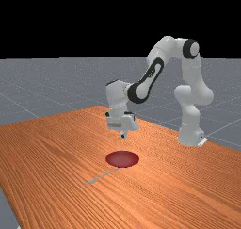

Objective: Put the fork on the plate

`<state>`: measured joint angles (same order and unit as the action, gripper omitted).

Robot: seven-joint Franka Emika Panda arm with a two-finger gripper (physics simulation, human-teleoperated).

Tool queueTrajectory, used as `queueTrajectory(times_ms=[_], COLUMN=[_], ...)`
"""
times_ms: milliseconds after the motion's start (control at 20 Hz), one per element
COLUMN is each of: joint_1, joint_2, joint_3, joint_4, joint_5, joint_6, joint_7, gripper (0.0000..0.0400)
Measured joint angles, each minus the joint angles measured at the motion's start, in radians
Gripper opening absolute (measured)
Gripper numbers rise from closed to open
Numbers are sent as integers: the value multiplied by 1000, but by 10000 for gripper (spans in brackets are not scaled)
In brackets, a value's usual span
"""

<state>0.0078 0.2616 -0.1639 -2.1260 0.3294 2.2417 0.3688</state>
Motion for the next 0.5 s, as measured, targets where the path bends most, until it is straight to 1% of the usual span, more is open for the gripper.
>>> queueTrajectory(times_ms=[200, 250, 300, 350, 400, 450, 500], joint_1=[1, 1, 1, 2, 3, 3, 3], joint_2=[1, 3, 6, 11, 16, 24, 39], joint_3=[-2, -2, -2, -2, -2, -1, 0], joint_4=[-6, -6, -5, -3, 4, 17, 37], joint_5=[27, 29, 31, 33, 34, 35, 37], joint_6=[4, 5, 8, 22, 41, 59, 72], joint_7=[55, 59, 62, 64, 63, 61, 60], gripper=[1, 157, 253, 311, 346, 367, 380])
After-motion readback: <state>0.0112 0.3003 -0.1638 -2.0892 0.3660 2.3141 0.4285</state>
